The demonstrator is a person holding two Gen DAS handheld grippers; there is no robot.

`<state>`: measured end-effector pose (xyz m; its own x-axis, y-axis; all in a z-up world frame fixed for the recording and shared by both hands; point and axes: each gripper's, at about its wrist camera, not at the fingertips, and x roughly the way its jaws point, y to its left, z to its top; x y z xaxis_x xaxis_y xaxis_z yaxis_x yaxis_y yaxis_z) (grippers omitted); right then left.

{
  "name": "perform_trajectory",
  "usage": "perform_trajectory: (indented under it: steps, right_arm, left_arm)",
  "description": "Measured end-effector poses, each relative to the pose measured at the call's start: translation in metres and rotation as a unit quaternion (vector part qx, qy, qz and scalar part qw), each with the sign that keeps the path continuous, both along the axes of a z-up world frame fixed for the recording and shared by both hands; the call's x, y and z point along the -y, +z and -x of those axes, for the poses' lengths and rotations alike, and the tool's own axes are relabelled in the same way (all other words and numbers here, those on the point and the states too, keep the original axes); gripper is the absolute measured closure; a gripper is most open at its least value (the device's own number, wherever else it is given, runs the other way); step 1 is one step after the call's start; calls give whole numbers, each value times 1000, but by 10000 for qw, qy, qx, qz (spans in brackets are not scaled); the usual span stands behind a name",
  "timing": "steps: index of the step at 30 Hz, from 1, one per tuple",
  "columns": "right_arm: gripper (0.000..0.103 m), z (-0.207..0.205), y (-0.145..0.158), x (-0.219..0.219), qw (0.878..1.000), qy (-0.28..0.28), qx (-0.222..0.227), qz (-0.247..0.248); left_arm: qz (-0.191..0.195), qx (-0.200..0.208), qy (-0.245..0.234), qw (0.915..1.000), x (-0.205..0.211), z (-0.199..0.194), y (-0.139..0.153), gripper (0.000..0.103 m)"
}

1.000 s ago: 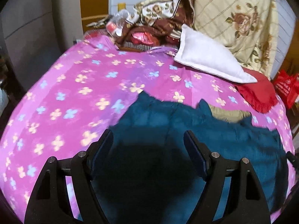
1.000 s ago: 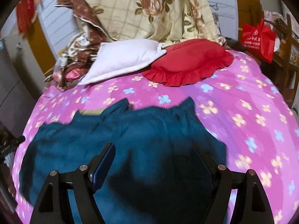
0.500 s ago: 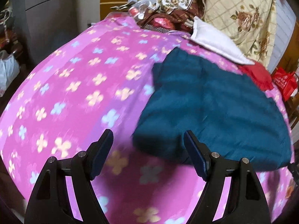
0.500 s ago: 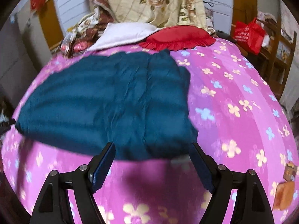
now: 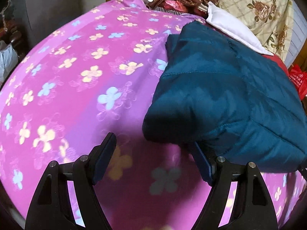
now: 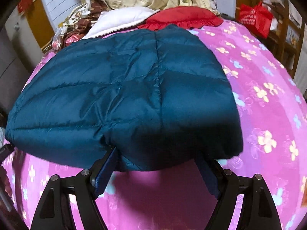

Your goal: Fold large clothes

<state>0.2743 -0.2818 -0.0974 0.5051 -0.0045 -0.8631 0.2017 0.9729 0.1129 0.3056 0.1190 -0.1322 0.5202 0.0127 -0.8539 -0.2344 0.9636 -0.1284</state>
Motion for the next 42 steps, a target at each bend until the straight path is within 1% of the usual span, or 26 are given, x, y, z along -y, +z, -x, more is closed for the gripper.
perform_trajectory:
  steps: [3, 7, 9, 10, 12, 13, 15, 17, 19, 20, 21, 23, 25, 28, 30, 31, 32, 33, 35, 36, 37, 38, 39, 40, 41, 42]
  right_arm:
    - [22, -3, -3, 3, 9999, -5, -7, -113]
    - [22, 15, 5, 11, 9998, 31, 71, -166]
    - [22, 33, 17, 21, 9996, -7, 219, -171]
    - [22, 38, 21, 25, 9994, -34, 278, -200]
    - [22, 51, 37, 41, 9979, -125, 517, -367]
    - [22, 53, 42, 46, 9970, -170, 603, -450]
    - [21, 49, 55, 63, 9940, -319, 778, -702]
    - [14, 31, 59, 79, 9902, -398, 815, -1067]
    - [13, 2, 52, 95, 9866, -448, 654, -1424]
    - [13, -9, 48, 102, 9846, -533, 588, -1559]
    - [13, -23, 40, 110, 9799, -556, 521, -1844]
    - [13, -45, 29, 118, 9735, -520, 386, -2192]
    - [13, -64, 18, 123, 9716, -468, 260, -2306]
    - [13, -82, 6, 120, 9712, -373, 155, -2350]
    - [13, -92, -1, 115, 9692, -238, 92, -2448]
    - [13, -95, -3, 115, 9694, -211, 84, -2446]
    - [13, -98, -4, 113, 9696, -172, 87, -2438]
    - [13, -98, -6, 112, 9698, -137, 87, -2435]
    - [13, -100, -8, 111, 9702, -93, 100, -2419]
    - [15, -99, -9, 111, 9695, -68, 140, -2444]
    - [23, -100, -10, 110, 9686, -41, 165, -2482]
    - [31, -100, -11, 110, 9665, -2, 201, -2558]
    - [35, -100, -10, 109, 9651, 24, 256, -2607]
    - [41, -100, -10, 108, 9651, 37, 291, -2604]
    - [46, -101, -8, 107, 9660, 64, 332, -2564]
    - [47, -104, -5, 104, 9680, 76, 369, -2482]
  left_arm:
    - [53, -37, 9, 10000, 1, -6, -4, 25]
    - [-13, 28, -193, 9998, -1, 8, 4, 25]
    - [-35, 156, -203, 9997, -6, 22, 14, 25]
    - [-114, 245, -155, 9995, -10, 30, 21, 25]
    - [-138, 432, -118, 9989, -14, 39, 34, 25]
    - [-50, 595, -109, 9982, -17, 42, 44, 25]
    - [112, 709, -108, 9974, -21, 37, 55, 25]
    - [557, 622, -149, 9964, -28, 15, 59, 25]
    - [957, 545, -194, 9937, -34, -6, 55, 25]
    - [1204, 514, -265, 9910, -38, -23, 50, 25]
    - [1335, 457, -369, 9893, -40, -37, 47, 25]
    - [1505, 350, -595, 9862, -38, -62, 43, 25]
    - [1705, 266, -800, 9817, -35, -80, 40, 25]
    - [2242, 138, -1117, 9680, -30, -103, 33, 24]
    - [2321, -3, -1268, 9644, -24, -112, 27, 23]
    - [2291, -121, -1368, 9637, -18, -118, 22, 21]
    - [2252, -197, -1427, 9636, -14, -121, 18, 15]
    - [2256, -240, -1452, 9630, -12, -124, 15, 12]
    - [2377, -368, -1454, 9597, -9, -127, 9, 12]
    - [2395, -353, -1440, 9595, -9, -126, 8, 15]
    - [2404, -310, -1439, 9595, -9, -126, 9, 21]
    - [2411, -227, -1442, 9595, -7, -124, 12, 31]
    - [2340, -156, -1440, 9614, -5, -123, 14, 39]
    - [2228, -84, -1463, 9638, -1, -123, 18, 42]
    - [2131, -31, -1472, 9659, 2, -124, 21, 49]
    - [2082, -8, -1458, 9672, 4, -127, 22, 53]
